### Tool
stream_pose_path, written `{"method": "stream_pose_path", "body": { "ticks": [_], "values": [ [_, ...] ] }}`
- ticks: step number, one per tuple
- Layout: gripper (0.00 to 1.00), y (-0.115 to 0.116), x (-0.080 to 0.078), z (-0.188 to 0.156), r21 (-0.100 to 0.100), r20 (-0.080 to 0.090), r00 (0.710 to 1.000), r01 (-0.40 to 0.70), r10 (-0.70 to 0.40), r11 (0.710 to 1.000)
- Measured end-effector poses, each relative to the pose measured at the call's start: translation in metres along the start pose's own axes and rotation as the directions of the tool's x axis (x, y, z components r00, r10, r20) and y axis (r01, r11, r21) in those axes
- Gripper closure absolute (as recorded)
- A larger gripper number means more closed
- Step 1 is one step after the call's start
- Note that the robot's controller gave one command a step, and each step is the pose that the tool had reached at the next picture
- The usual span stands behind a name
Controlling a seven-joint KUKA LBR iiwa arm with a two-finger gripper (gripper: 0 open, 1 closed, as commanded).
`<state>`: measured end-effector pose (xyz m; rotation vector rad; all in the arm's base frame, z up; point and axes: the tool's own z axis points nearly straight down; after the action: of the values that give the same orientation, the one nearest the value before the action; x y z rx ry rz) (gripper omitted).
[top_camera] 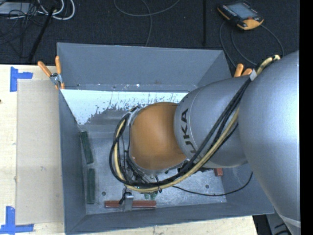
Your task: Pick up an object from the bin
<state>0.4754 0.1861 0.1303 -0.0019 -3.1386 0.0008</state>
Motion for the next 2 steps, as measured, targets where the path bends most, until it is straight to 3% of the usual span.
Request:
{"method": "stream_pose_path", "body": {
  "ticks": [1,2],
  "values": [
    [1.0,-0.001,0.0057,0.0591,0.0,0.002,0.987,0.161,-0.161,0.987],
    [1.0,-0.0011,0.0057,0.0591,0.0,0.002,0.987,0.161,-0.161,0.987]
  ]
}}
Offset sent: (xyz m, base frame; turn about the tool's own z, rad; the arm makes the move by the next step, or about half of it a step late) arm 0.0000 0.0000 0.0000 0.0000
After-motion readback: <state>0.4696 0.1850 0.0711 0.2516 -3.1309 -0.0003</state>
